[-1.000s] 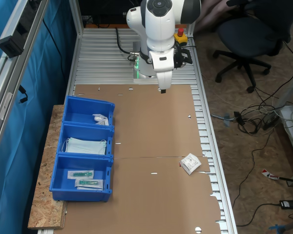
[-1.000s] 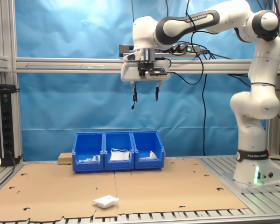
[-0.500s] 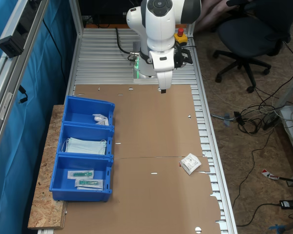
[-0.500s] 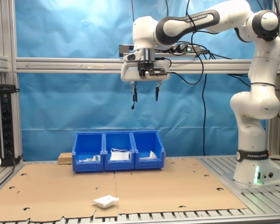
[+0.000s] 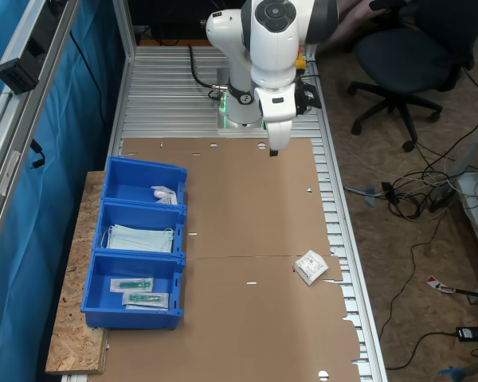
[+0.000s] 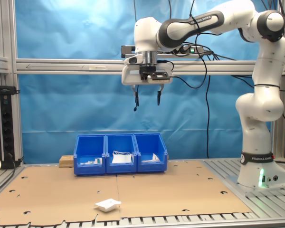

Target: Pick and place sorting task of medical equipment.

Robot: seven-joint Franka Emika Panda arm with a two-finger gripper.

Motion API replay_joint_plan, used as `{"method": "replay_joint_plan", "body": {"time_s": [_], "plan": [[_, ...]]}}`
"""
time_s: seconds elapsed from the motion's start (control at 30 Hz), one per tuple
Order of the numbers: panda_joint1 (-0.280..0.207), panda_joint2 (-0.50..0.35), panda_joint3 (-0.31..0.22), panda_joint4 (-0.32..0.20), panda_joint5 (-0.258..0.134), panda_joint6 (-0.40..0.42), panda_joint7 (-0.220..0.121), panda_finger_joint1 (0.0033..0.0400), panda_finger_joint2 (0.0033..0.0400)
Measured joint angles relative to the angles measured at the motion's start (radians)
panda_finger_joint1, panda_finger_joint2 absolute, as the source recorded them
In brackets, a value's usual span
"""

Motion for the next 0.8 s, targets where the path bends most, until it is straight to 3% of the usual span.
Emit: {"method": "replay_joint_plan", "body": {"time_s": [0.33,0.8], "plan": [[-0.104,0.091,0.154,0.003,0.000,0.104,0.000,0.0400,0.0400],[-0.221,0.224,0.317,0.005,0.000,0.241,0.000,0.0400,0.0400]]}}
